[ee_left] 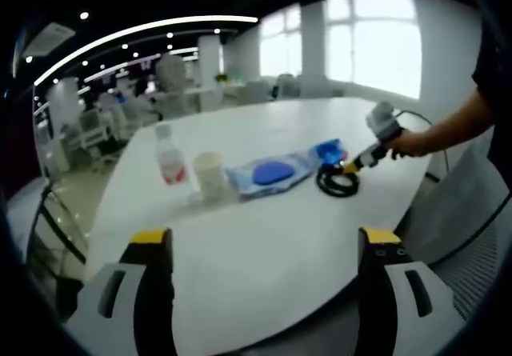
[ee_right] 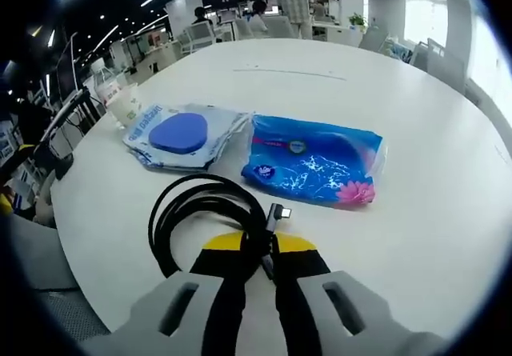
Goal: Arrange the tabletop items into an orderly group along one side of the table until the central work area is clear of visible clutter.
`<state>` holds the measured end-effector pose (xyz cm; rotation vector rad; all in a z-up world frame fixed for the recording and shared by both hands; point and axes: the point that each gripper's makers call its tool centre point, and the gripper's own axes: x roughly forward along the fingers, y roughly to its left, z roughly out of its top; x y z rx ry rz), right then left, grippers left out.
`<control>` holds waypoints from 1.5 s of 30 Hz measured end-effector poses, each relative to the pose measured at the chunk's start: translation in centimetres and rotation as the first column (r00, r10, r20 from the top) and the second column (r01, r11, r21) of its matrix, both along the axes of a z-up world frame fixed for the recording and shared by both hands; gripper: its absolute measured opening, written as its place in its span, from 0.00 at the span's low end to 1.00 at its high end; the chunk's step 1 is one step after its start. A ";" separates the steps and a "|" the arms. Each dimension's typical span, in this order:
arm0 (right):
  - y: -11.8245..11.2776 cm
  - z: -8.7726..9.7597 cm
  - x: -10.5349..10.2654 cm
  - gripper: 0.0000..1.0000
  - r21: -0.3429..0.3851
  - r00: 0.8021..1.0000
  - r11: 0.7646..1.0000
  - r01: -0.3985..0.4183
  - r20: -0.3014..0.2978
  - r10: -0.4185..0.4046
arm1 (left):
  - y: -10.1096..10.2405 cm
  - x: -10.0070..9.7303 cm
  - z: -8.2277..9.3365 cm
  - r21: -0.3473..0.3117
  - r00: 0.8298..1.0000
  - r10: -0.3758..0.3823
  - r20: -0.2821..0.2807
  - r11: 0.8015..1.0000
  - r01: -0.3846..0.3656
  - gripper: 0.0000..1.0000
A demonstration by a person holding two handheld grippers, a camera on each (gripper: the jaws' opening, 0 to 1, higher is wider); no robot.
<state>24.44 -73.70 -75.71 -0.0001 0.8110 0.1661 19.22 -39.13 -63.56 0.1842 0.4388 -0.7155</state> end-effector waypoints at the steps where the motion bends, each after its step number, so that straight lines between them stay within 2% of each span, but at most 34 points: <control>1: 0.0 0.3 -0.1 0.13 0.001 1.000 1.000 -0.003 0.014 0.003 | 0.0 0.0 0.0 -0.005 1.000 0.002 -0.002 1.000 -0.002 0.93; 5: 0.0 0.8 -0.6 0.20 0.015 0.999 1.000 -0.009 0.038 0.009 | -0.1 0.0 0.0 -0.006 1.000 -0.001 -0.001 1.000 0.001 0.94; 9: 0.4 1.9 -1.4 0.24 0.009 0.996 0.999 -0.040 0.074 0.039 | -0.3 0.0 0.3 -0.035 1.000 0.002 -0.008 0.999 -0.002 0.95; 19: 1.7 6.1 -3.4 0.45 0.015 0.972 0.994 -0.108 0.213 0.103 | -0.4 -0.2 0.0 -0.023 1.000 -0.011 -0.019 1.000 0.010 0.95; 22: 1.9 6.7 -4.2 0.52 -0.009 0.966 0.992 -0.123 0.227 0.122 | -0.3 -0.2 0.0 -0.027 1.000 -0.008 -0.021 1.000 0.008 0.95; 34: 2.2 9.2 -8.1 0.70 -0.047 0.951 0.989 -0.143 0.271 0.150 | -0.7 -0.6 -0.5 -0.007 0.999 -0.035 -0.035 0.999 0.035 0.96; 45: 1.8 10.8 -11.2 0.90 -0.016 0.952 0.995 -0.095 0.291 0.096 | -0.5 -0.7 -0.8 0.024 0.999 -0.041 -0.034 0.999 0.042 0.97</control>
